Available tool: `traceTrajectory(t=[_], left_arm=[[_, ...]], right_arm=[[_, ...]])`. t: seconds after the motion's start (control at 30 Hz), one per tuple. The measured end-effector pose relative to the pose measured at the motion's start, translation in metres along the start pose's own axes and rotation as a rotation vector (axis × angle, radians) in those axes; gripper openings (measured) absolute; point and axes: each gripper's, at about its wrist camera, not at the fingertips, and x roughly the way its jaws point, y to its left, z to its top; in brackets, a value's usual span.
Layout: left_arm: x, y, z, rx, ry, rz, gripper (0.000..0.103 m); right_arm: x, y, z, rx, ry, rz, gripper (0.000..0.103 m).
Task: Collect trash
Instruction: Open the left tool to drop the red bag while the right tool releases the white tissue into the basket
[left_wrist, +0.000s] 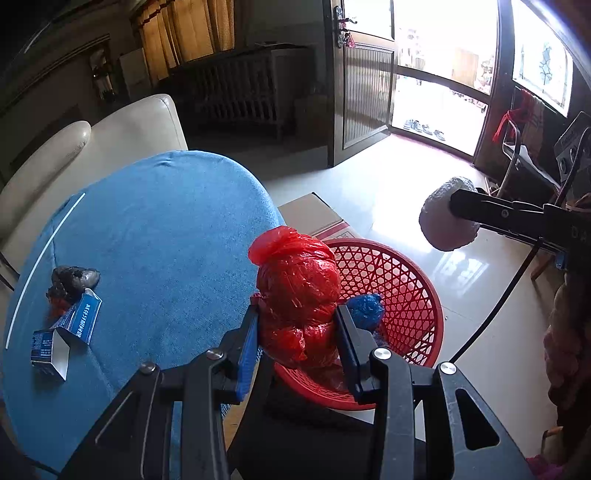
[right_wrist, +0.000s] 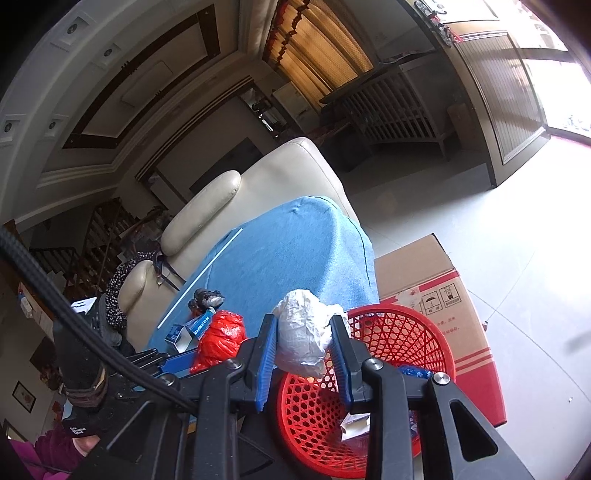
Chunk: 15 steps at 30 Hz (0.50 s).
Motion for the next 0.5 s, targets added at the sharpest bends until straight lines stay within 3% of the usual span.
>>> traceTrajectory(t=[0.5], left_arm=[[0.0078, -0.0021, -0.0022, 0.016, 0.024, 0.01, 0.043]], right_arm=[[0.0011, -0.0009, -0.0019, 0.009, 0.004, 0.0, 0.032]])
